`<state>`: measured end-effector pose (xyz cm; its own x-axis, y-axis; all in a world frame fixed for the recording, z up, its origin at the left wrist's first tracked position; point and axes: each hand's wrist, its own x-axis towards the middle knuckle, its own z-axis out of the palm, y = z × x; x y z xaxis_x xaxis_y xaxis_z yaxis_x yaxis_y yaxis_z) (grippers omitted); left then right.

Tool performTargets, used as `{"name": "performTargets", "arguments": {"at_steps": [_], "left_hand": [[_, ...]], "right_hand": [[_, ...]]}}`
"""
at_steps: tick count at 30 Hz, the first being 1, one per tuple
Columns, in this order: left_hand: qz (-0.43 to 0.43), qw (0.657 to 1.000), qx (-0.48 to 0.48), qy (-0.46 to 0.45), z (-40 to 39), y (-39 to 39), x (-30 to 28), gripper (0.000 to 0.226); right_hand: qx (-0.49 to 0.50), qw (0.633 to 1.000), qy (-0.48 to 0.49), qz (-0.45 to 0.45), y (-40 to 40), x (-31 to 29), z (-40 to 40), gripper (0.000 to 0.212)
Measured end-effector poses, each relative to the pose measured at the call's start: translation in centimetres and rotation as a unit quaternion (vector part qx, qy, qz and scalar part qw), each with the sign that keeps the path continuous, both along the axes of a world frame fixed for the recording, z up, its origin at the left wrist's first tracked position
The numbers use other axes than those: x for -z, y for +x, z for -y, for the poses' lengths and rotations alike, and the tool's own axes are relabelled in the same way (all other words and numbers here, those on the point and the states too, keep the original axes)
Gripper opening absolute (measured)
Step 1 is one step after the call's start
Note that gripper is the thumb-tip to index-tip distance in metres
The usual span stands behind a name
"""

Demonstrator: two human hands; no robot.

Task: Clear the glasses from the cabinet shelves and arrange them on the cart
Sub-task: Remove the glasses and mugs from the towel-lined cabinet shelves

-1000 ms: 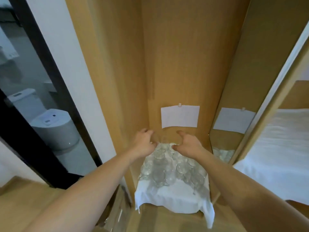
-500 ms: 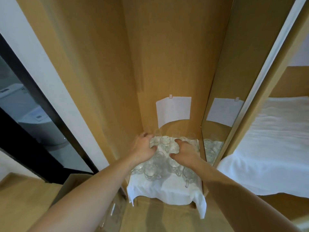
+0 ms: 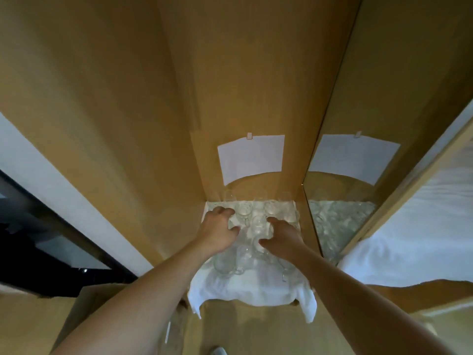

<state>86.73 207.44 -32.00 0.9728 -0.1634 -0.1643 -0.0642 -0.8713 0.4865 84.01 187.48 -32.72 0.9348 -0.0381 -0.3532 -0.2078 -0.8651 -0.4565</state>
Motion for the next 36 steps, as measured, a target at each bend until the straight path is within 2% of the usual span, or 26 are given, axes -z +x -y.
{"name": "performTargets", "arguments": {"at_steps": [4, 12, 18, 23, 36], "left_hand": [[-0.004, 1.000, 0.013, -0.007, -1.7, 3.2, 1.4, 0.056], [-0.022, 0.999, 0.019, -0.036, -3.4, 6.8, 5.2, 0.055], [-0.035, 0.998, 0.001, -0.052, -2.8, 8.7, 8.3, 0.054], [-0.038, 0.999, -0.010, -0.038, -1.5, 10.4, 12.2, 0.055], [-0.088, 0.995, -0.054, -0.013, 1.3, 9.0, 22.1, 0.057]], "right_hand": [[0.009, 0.999, -0.028, -0.020, 2.3, 1.2, -1.7, 0.079], [0.035, 0.998, 0.002, -0.051, 5.0, 5.0, -4.2, 0.081], [0.038, 0.997, 0.013, -0.059, 7.4, 8.9, -4.2, 0.070], [0.024, 0.996, 0.011, -0.080, 9.9, 13.0, -3.2, 0.076], [0.000, 0.990, -0.015, -0.138, 9.7, 22.8, -0.9, 0.072]]}}
